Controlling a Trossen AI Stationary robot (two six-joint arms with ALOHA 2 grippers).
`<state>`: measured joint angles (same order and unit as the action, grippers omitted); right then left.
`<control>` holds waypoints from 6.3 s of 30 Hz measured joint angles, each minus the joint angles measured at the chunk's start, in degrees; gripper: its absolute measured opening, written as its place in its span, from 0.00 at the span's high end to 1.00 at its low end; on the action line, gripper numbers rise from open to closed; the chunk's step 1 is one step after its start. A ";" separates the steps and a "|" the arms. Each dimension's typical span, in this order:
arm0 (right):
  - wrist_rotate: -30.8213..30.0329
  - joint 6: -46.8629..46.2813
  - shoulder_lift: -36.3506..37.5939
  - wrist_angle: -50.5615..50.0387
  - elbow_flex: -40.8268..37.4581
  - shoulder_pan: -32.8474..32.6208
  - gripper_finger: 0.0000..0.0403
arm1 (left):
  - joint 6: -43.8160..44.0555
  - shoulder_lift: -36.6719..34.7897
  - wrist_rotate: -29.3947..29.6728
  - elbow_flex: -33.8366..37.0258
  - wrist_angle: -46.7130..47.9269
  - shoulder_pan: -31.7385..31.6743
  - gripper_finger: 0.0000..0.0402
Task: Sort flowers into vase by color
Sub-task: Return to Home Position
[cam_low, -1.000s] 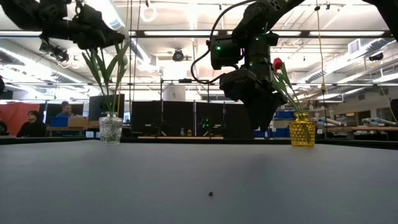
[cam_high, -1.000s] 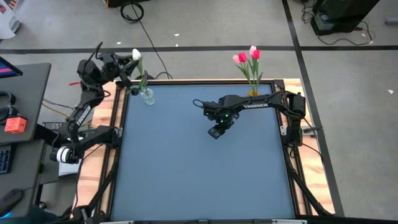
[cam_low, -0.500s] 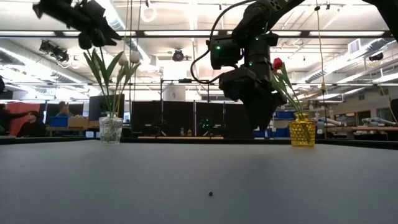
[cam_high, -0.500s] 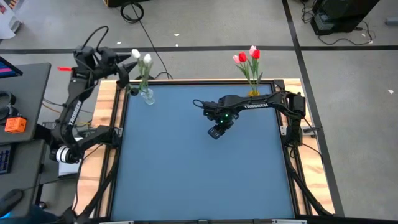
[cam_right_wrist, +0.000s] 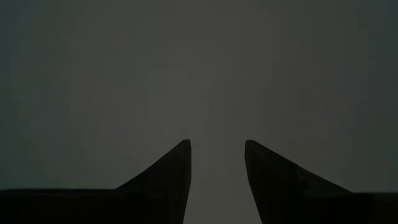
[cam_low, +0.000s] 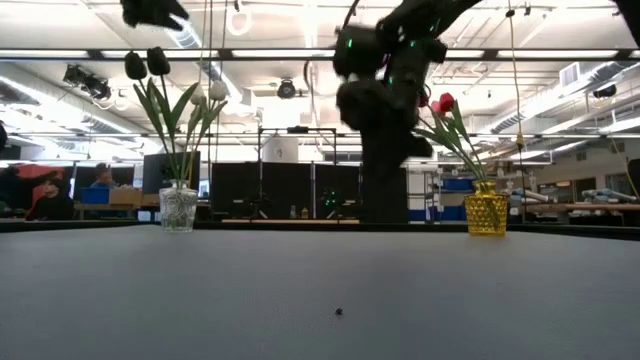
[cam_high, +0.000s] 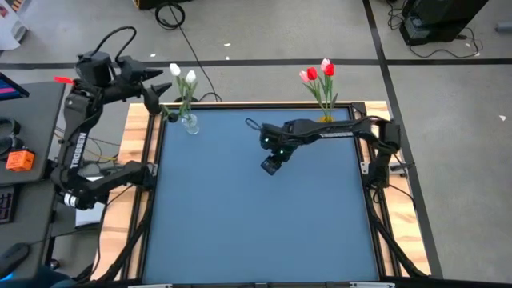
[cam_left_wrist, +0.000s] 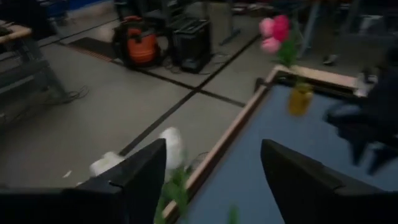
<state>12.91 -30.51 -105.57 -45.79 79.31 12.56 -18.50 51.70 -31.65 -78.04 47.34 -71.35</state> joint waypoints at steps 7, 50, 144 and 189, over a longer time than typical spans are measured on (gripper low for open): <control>-1.01 3.68 11.05 7.10 -0.01 1.51 0.61 | 7.35 -0.16 0.32 -6.23 2.83 11.37 0.48; -28.78 13.02 63.02 34.11 -30.30 -26.47 0.97 | 25.95 2.29 36.72 27.51 -45.06 75.69 0.99; -15.83 18.68 104.73 47.23 -78.92 -17.18 0.90 | 22.05 -47.59 28.95 77.34 -47.83 67.73 0.99; -15.78 18.63 105.37 47.29 -78.90 -17.35 0.90 | 22.23 -51.60 28.93 77.60 -52.60 67.84 0.99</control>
<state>-2.87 -11.88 -0.21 1.50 0.40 -4.80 3.73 0.10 -2.72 -0.45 -5.26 -3.51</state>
